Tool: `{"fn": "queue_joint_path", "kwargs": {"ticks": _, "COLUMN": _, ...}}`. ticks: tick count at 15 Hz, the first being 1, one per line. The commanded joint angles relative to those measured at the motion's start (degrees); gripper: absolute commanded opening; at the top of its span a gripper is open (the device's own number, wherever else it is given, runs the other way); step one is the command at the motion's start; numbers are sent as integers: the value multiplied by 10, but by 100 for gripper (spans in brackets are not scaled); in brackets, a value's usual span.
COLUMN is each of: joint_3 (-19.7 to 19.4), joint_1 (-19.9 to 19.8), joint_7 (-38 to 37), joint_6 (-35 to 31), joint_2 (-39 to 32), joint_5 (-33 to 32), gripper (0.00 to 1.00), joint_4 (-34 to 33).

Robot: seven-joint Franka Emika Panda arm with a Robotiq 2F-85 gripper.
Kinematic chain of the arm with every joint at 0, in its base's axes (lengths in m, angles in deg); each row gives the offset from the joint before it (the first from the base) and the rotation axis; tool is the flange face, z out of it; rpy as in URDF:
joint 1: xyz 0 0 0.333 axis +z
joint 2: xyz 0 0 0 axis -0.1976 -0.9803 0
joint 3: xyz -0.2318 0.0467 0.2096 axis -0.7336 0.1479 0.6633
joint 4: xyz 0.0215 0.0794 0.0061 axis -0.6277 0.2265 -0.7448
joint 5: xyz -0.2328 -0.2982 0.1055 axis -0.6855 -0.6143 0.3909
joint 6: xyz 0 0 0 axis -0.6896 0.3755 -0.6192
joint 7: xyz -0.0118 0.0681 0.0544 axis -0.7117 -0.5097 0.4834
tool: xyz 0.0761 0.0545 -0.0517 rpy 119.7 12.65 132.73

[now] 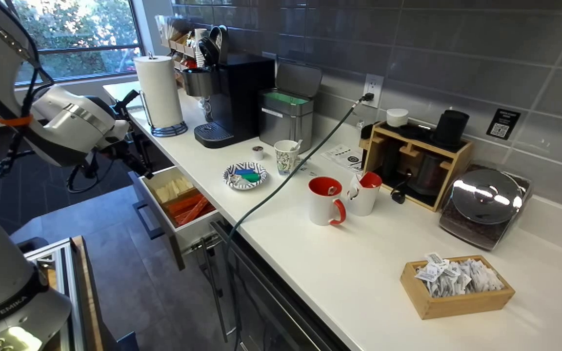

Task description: Open the top drawer

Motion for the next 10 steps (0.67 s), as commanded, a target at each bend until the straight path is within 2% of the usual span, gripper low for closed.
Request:
{"fn": "queue_joint_path", "kwargs": {"ticks": 1, "joint_3": -19, "joint_1": -5, "joint_7": 50, "joint_6": -24, "joint_2": -45, "joint_5": 64, "gripper": 100, "joint_4": -8}}
{"fn": "queue_joint_path", "kwargs": {"ticks": 3, "joint_3": -33, "joint_1": 5, "joint_7": 122, "joint_6": 2, "joint_2": -77, "joint_5": 161, "gripper": 100, "joint_4": -5}}
{"fn": "queue_joint_path", "kwargs": {"ticks": 6, "joint_3": -34, "joint_1": 7, "joint_7": 211, "joint_6": 21, "joint_2": -104, "joint_5": 301, "gripper": 100, "joint_4": -8}}
{"fn": "queue_joint_path", "kwargs": {"ticks": 10, "joint_3": -7, "joint_1": 0, "joint_7": 294, "joint_6": 39, "joint_2": -103, "joint_5": 442, "gripper": 100, "joint_4": -12}}
